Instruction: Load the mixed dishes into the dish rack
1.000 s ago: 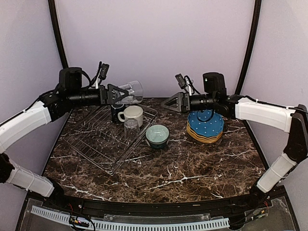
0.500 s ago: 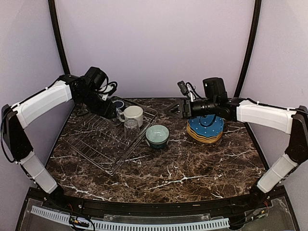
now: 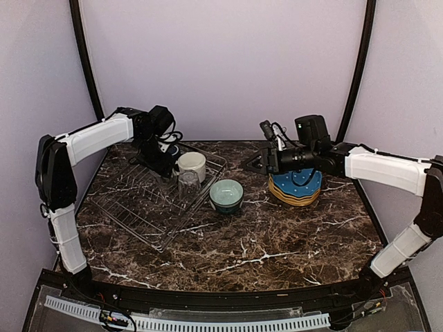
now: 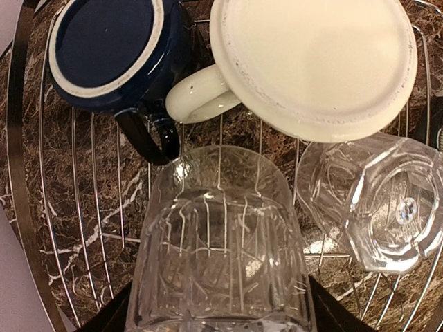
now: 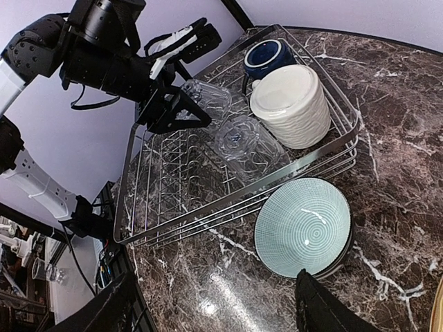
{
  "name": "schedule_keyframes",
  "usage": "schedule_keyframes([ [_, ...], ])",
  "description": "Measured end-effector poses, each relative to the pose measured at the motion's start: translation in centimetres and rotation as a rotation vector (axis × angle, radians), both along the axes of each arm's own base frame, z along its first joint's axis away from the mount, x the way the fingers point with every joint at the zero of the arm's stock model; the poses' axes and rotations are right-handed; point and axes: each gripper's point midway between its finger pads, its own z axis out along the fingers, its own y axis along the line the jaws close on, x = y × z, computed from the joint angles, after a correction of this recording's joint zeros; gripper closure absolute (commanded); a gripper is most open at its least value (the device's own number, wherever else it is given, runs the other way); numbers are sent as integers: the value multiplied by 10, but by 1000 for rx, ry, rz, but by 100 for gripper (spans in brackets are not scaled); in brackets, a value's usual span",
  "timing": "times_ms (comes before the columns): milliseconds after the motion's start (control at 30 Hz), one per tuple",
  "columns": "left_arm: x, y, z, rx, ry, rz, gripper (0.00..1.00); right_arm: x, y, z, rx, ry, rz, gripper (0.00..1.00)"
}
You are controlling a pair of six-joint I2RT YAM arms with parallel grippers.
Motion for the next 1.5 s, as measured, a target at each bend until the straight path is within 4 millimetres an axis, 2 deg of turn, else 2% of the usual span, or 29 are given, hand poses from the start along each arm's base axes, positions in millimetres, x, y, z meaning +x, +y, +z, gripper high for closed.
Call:
schedule_keyframes([
  [67, 6, -2, -5, 9, 12, -2, 99, 0, -1, -2, -6, 2, -3, 24],
  [200, 16, -7, -14, 21, 35, -8, 90, 0, -4, -7, -21, 8, -10, 24],
  [467, 18, -11, -31, 36, 92, -19, 70, -2, -12, -7, -36, -7, -25, 24],
  [567, 20, -13, -37, 32, 104, -23, 65, -2, -13, -10, -42, -5, -29, 24],
  [967, 32, -24, -41, 0, 116, -34, 35, -3, -18, -23, -63, 18, -40, 24],
  [1100, 32, -23, -38, 1, 121, -35, 18, -3, -18, -26, -68, 22, -42, 24],
  [1367, 35, -29, -29, -27, 107, -46, 2, -3, -19, -27, -72, 23, -47, 24],
  [1500, 34, -30, -29, -31, 110, -49, 1, -2, -20, -28, -76, 21, -54, 24],
])
